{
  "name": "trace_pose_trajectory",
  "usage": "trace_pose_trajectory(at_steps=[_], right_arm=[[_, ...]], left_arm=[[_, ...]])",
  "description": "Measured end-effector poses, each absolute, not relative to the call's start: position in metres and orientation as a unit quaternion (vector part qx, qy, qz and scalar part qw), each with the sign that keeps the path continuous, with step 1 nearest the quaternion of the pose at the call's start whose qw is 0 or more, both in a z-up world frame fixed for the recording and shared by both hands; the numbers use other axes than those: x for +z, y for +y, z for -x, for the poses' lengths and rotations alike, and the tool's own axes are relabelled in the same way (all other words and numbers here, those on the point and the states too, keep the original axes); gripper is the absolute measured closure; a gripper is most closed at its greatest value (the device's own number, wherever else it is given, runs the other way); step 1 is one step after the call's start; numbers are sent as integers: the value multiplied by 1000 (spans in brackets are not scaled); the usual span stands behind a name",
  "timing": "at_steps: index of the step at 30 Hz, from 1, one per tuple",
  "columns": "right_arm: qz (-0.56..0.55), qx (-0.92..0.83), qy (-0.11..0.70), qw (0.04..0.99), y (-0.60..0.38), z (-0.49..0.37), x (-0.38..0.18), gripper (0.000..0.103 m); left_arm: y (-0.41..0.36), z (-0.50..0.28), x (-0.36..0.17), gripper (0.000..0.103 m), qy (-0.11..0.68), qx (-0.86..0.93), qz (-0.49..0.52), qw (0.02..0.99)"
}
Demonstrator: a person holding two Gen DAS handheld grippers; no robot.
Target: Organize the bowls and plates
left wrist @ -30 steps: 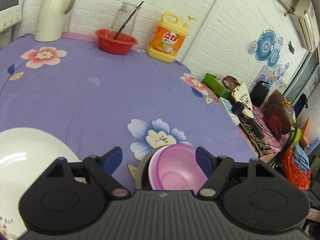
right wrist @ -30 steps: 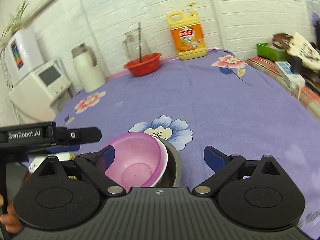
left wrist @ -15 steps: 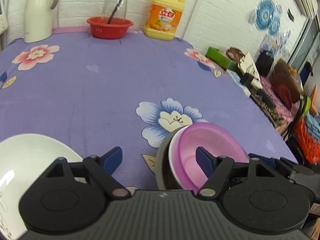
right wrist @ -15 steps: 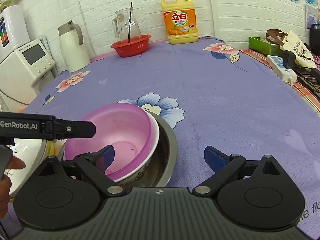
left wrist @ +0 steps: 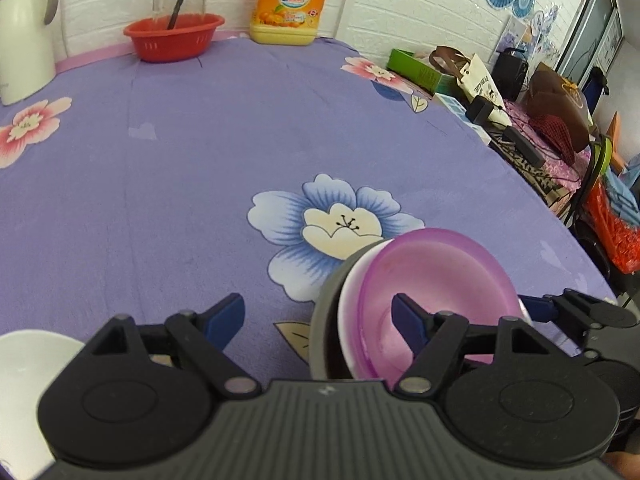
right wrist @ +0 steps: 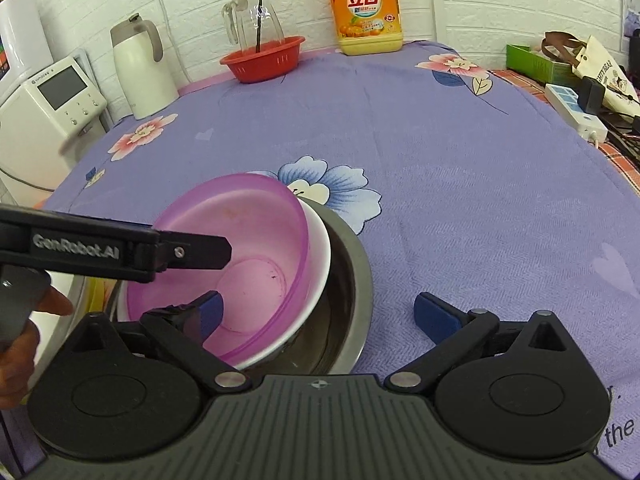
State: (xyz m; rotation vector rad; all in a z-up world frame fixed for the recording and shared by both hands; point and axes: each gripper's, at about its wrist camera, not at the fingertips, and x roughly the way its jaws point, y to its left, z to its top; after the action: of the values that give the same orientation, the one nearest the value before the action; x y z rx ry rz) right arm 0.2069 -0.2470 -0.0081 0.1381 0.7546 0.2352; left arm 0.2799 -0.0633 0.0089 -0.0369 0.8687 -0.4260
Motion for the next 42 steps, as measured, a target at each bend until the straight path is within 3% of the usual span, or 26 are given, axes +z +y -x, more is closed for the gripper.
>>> trace_pose_trajectory(at_steps=[20, 30, 42], right_arm=[[-93, 135, 350, 922, -245, -201, -11, 0], [-104, 150, 339, 923, -232, -191, -10, 0], [-73, 165, 299, 937, -207, -179, 29, 0]], left_arm=[[-68, -275, -2, 33, 417, -228, 39, 879], [-74, -259, -2, 58, 416, -220, 95, 877], [-47, -236, 39, 61, 363, -205, 125, 900]])
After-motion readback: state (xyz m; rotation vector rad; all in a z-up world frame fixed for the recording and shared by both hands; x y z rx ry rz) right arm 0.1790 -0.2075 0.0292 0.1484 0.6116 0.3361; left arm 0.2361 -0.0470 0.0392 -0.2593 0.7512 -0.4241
